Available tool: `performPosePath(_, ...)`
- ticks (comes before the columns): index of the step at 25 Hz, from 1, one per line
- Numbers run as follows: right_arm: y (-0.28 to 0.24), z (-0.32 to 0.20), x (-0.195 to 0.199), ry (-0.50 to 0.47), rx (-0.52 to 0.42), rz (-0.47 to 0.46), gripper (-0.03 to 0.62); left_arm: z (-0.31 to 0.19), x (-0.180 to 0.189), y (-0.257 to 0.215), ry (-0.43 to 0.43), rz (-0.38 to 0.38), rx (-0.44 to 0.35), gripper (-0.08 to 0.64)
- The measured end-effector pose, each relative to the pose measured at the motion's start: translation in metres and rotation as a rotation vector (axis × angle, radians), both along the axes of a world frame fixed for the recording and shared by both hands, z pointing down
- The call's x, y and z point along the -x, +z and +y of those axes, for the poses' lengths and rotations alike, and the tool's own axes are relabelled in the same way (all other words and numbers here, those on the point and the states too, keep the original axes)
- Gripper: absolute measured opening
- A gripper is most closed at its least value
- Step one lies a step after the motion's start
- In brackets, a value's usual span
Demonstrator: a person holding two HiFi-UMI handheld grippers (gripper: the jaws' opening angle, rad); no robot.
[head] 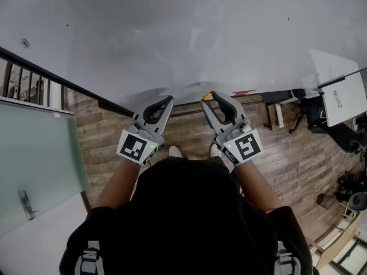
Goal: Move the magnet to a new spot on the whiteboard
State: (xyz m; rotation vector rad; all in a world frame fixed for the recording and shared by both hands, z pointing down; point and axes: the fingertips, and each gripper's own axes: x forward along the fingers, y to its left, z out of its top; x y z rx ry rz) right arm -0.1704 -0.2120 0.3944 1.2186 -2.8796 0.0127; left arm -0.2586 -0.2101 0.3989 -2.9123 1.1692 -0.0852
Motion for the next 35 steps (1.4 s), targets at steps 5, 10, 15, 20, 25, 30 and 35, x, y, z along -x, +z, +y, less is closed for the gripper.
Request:
performPosePath(5, -0.001, 0.003, -0.003, 0.031, 0.004, -0.014, 0.118, 0.003, 0.0, 0.002, 0.016, 0.001, 0.005, 0.002)
performPosePath(10, -0.007, 0.008, -0.003, 0.073, 0.007, -0.03, 0.118, 0.004, -0.002, -0.005, 0.036, 0.016, -0.01, 0.002)
performPosePath(15, -0.012, 0.006, -0.024, 0.138, -0.012, -0.02, 0.118, 0.002, -0.019, -0.018, 0.071, 0.03, -0.036, 0.002)
performPosePath(20, -0.014, 0.004, -0.061, 0.19, -0.033, -0.011, 0.118, 0.001, -0.046, -0.022, 0.09, 0.025, -0.043, 0.002)
performPosePath(25, -0.016, -0.001, -0.098, 0.23, -0.036, -0.015, 0.118, -0.001, -0.078, -0.025, 0.08, 0.028, -0.047, 0.002)
performPosePath(30, -0.013, -0.013, -0.148, 0.263, -0.023, -0.027, 0.118, -0.006, -0.12, -0.027, 0.066, 0.019, -0.052, 0.002)
performPosePath(35, -0.014, -0.027, -0.19, 0.28, -0.024, -0.028, 0.12, -0.015, -0.154, -0.032, 0.047, 0.027, -0.052, 0.002)
